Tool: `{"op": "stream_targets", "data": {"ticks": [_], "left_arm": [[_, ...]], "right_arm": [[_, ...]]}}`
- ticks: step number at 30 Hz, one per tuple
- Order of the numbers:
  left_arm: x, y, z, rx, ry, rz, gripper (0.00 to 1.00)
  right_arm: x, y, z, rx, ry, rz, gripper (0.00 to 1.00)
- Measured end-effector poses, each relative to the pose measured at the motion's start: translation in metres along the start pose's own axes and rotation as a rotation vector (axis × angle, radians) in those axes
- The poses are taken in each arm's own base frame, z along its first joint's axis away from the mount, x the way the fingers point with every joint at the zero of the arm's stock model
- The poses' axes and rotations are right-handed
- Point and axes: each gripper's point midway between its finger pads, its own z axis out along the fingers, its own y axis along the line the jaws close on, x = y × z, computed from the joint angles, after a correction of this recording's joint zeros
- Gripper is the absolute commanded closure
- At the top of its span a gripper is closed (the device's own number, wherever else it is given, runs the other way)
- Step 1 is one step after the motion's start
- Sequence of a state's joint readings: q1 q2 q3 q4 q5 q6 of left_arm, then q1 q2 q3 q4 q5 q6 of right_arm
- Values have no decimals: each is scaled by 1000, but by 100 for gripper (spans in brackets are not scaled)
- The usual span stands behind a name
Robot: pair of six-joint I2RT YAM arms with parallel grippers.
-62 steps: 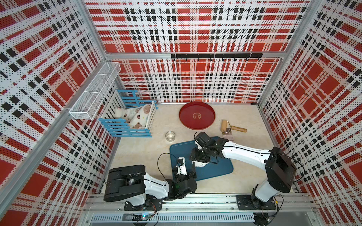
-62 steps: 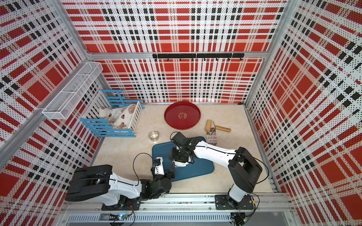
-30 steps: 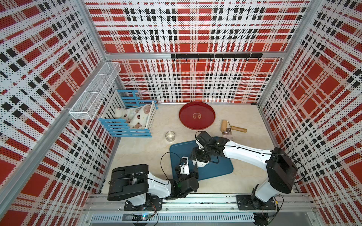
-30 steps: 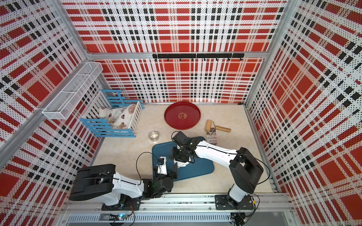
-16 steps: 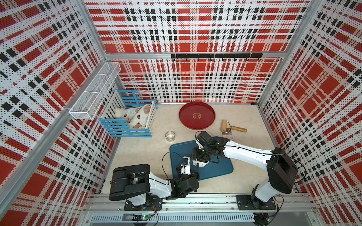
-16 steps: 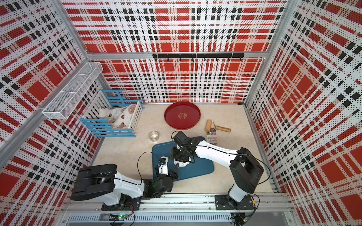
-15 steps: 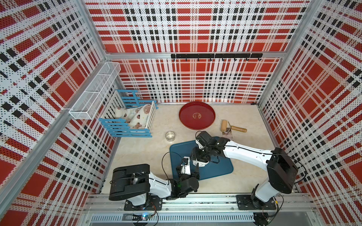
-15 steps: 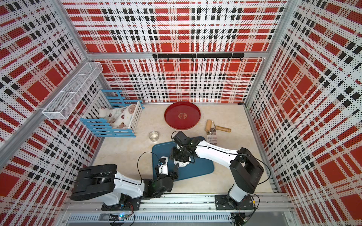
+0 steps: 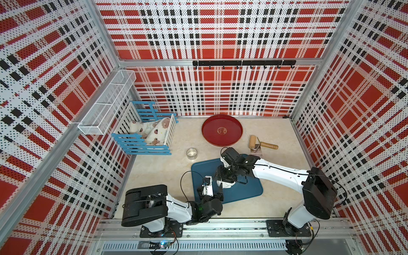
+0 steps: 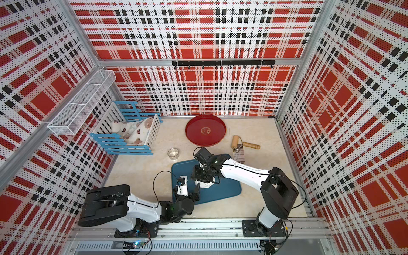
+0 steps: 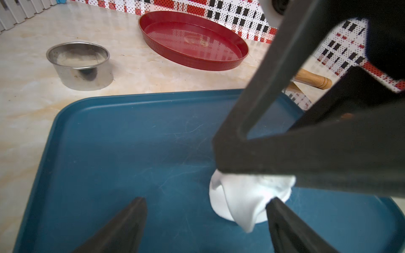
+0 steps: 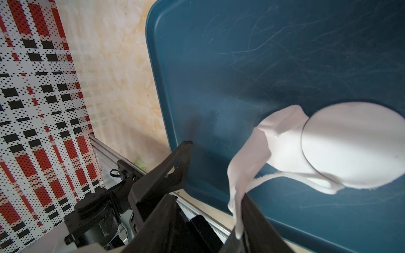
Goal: Roll out the dumpling wrappers from the dough
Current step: Remove the dumpling wrapper from the work surface.
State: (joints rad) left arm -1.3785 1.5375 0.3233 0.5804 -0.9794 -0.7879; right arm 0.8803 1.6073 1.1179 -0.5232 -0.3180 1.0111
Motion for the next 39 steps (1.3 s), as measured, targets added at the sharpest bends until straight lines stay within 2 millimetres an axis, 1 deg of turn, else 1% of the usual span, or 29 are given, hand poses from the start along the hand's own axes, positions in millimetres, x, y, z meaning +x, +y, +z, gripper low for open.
{"op": "stream_targets", "data": {"ticks": [3, 7, 12, 18, 23, 27, 32, 35, 39], "left_arm": [[-4, -5, -5, 28, 0, -14, 11], [-11, 0, -13, 52, -9, -48, 11], [-22, 16, -26, 77, -32, -124, 12], [-46, 34, -43, 107, -91, -268, 12], [-70, 56, -55, 79, -150, -401, 11], [-83, 76, -62, 42, -189, -464, 12], [-98, 98, -66, -5, -226, -503, 12], [-99, 107, -63, -43, -221, -487, 12], [-101, 114, -60, -85, -207, -464, 12]], "right_arm": [[-3, 5, -2, -10, -6, -6, 50], [-9, 17, -5, -33, -19, -16, 51], [-16, 29, -6, -57, -26, -24, 51], [-20, 38, -6, -75, -27, -30, 51], [-19, 45, -1, -80, -19, -38, 51], [-16, 56, 3, -89, -10, -55, 51], [-14, 71, 5, -109, -7, -72, 51], [-12, 77, 6, -115, -4, -75, 51], [-9, 80, 11, -112, 5, -70, 51]]}}
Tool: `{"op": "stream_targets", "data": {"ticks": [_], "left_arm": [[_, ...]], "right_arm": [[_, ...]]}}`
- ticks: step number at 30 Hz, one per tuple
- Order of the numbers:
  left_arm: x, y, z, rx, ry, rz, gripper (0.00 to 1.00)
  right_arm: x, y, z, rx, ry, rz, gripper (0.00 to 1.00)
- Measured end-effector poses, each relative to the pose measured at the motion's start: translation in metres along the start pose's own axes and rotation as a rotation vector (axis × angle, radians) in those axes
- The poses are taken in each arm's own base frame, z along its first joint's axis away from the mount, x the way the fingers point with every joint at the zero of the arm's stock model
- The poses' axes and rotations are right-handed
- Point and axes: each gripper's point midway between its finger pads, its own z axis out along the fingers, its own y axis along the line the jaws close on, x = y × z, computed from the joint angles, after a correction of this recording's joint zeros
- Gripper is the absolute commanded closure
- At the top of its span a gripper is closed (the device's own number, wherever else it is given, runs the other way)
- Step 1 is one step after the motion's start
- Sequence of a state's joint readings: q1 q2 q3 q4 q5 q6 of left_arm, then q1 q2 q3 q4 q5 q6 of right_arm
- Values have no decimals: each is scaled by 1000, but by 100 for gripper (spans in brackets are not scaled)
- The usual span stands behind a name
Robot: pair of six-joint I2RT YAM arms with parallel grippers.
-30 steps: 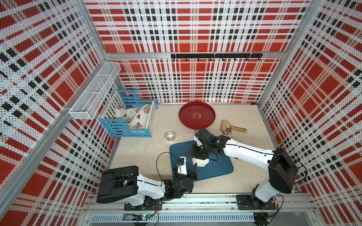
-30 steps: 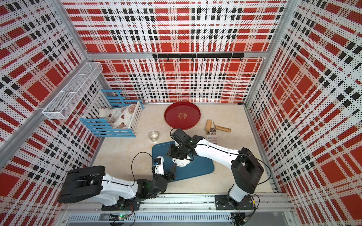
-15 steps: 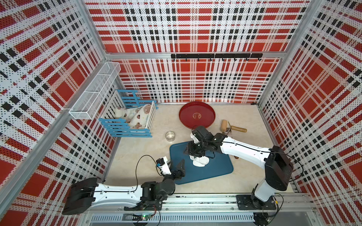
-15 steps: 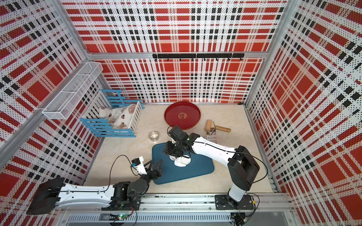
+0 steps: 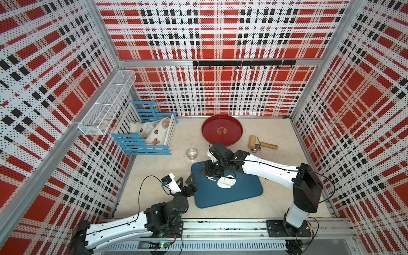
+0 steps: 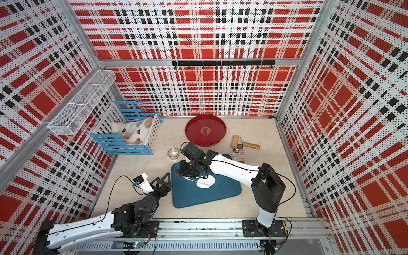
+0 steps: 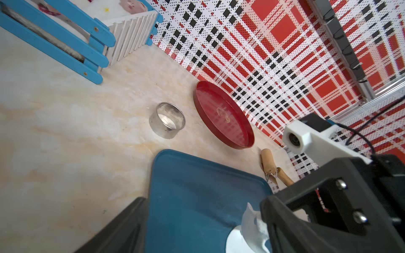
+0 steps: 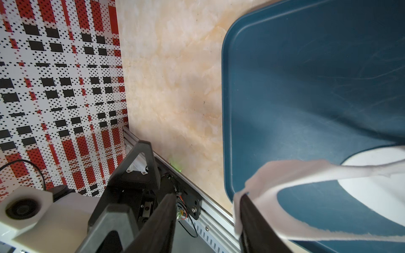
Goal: Roll out the dumpling wrappers from the dough
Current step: Remove the dumpling wrapper from the work surface.
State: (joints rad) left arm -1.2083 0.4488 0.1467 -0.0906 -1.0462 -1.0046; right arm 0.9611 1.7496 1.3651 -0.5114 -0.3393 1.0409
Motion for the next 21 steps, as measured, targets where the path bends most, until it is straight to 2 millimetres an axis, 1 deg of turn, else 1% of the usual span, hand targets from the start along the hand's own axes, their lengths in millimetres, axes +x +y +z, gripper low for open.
{"op": "stream_targets", "data": {"ticks": [4, 6, 11, 15, 19, 21], "left_arm": [[-5, 2, 2, -25, 1, -2, 12], [-8, 4, 3, -34, -1, -9, 12], [-19, 9, 3, -57, -15, -40, 12], [-35, 11, 3, -84, -35, -61, 11], [-53, 9, 4, -98, -58, -88, 12], [-58, 9, 5, -105, -63, -95, 11]], "right_arm": [[1, 1, 3, 6, 5, 1, 51], [0, 5, 3, 4, 4, -1, 51], [-4, 21, -1, -21, -12, -20, 51], [1, 33, -2, -34, -16, -38, 51], [9, 36, 0, -29, -9, -41, 52], [13, 38, 1, -25, -8, -44, 52]]}}
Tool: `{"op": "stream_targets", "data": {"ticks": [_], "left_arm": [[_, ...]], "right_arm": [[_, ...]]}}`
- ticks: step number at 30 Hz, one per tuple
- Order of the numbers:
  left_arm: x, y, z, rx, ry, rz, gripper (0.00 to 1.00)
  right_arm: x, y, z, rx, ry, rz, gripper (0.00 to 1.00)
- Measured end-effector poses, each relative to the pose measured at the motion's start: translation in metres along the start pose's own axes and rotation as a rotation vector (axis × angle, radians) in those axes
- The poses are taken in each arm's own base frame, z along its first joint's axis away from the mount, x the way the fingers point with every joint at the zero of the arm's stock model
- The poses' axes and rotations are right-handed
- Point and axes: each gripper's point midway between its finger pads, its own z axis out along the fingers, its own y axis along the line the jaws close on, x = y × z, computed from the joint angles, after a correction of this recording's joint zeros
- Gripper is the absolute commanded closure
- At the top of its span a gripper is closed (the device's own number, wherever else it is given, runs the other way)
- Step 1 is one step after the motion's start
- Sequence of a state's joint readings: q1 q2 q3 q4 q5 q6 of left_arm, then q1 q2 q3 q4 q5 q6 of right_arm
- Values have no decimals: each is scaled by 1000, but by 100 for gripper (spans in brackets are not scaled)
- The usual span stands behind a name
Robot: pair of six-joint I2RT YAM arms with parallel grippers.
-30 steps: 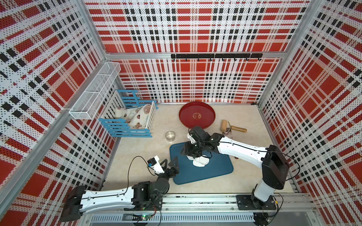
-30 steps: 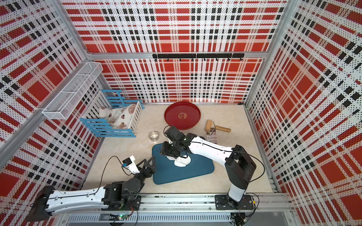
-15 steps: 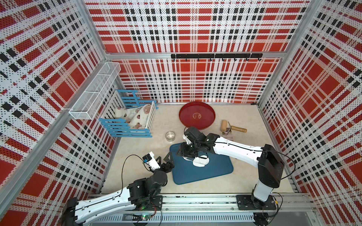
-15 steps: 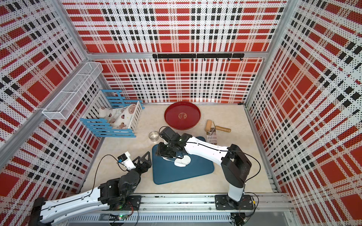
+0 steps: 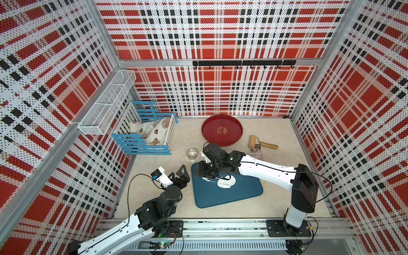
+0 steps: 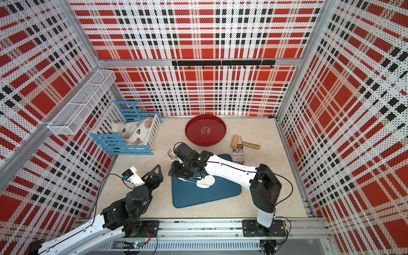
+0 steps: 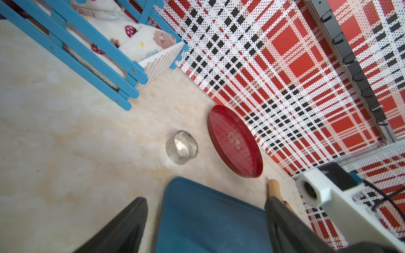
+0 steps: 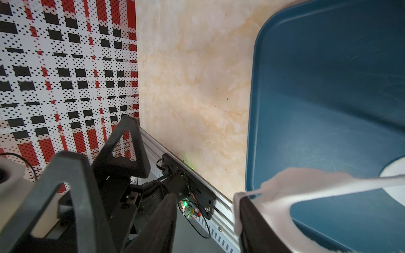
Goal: Roll out the dumpling wrappers from the dough
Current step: Remove the dumpling wrapper from the work surface.
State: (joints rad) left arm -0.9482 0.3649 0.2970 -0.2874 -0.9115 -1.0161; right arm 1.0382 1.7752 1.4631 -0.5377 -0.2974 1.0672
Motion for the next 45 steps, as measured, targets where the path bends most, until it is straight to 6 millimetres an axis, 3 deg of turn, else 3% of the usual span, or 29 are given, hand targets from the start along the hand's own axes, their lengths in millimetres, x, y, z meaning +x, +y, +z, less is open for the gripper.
{"op": "stream_targets", "data": {"ticks": [8, 15, 22, 28, 37, 45], "left_arm": [[-3, 7, 6, -27, 17, 30, 11], [-13, 5, 8, -31, 21, 36, 11], [-9, 7, 12, -29, 56, 59, 11], [-2, 6, 16, -25, 92, 76, 11], [5, 5, 18, -11, 135, 84, 11], [41, -2, 29, 21, 288, 180, 11]], "right_arm": [[21, 4, 6, 22, 15, -16, 52], [56, -12, 5, 75, 43, -45, 52], [77, 10, -13, 38, 24, -115, 52], [92, 17, -16, 47, 20, -161, 52], [81, 3, -33, 122, -51, -158, 52], [46, -45, -63, 189, -163, -113, 52]]}}
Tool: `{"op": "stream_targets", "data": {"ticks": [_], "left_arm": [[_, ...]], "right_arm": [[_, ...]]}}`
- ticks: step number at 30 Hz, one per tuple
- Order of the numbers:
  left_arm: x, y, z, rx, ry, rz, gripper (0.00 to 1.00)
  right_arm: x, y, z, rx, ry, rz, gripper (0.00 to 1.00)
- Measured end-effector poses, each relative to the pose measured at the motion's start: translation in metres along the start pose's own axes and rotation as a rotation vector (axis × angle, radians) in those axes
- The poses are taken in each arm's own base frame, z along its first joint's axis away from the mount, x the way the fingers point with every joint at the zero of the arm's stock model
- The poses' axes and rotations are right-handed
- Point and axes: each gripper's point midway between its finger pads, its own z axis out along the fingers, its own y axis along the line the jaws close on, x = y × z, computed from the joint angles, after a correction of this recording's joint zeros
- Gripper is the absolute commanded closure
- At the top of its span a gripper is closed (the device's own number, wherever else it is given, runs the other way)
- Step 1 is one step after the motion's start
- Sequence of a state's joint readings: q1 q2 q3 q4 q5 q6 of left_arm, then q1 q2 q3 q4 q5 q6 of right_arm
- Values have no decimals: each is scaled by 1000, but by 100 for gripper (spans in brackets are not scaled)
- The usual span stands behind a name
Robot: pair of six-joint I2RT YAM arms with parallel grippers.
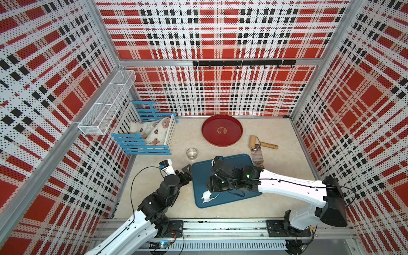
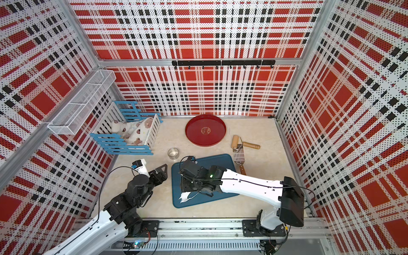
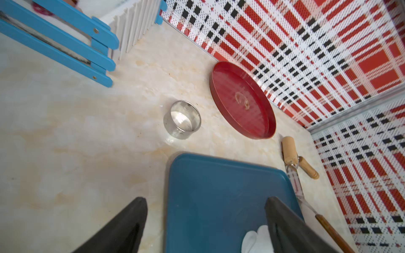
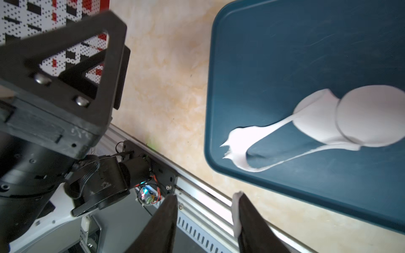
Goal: Roll out the dumpling wrappers from the dough
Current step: Remove the dumpling wrapper from the work surface.
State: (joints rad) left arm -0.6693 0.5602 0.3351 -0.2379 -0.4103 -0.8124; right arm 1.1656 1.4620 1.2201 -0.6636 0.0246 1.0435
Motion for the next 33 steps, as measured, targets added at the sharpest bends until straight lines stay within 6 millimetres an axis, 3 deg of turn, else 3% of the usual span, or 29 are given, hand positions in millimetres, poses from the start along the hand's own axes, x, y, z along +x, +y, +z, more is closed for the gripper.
{"op": "stream_targets", "data": {"ticks": [9, 14, 19, 26, 33], "left_arm": [[27, -35, 10, 126, 101, 62, 11], [29, -52, 11, 186, 93, 57, 11], [35, -48, 12, 190, 83, 45, 12], [33, -41, 7, 206, 50, -3, 12], [33, -39, 8, 205, 44, -16, 12]], "right_arm": [[-30, -59, 3, 79, -52, -35, 52], [-46, -72, 10, 105, -72, -187, 53], [-55, -85, 35, 141, -19, -345, 53], [-62, -117, 65, 155, 91, -393, 53], [-57, -118, 93, 124, 173, -439, 53]]}}
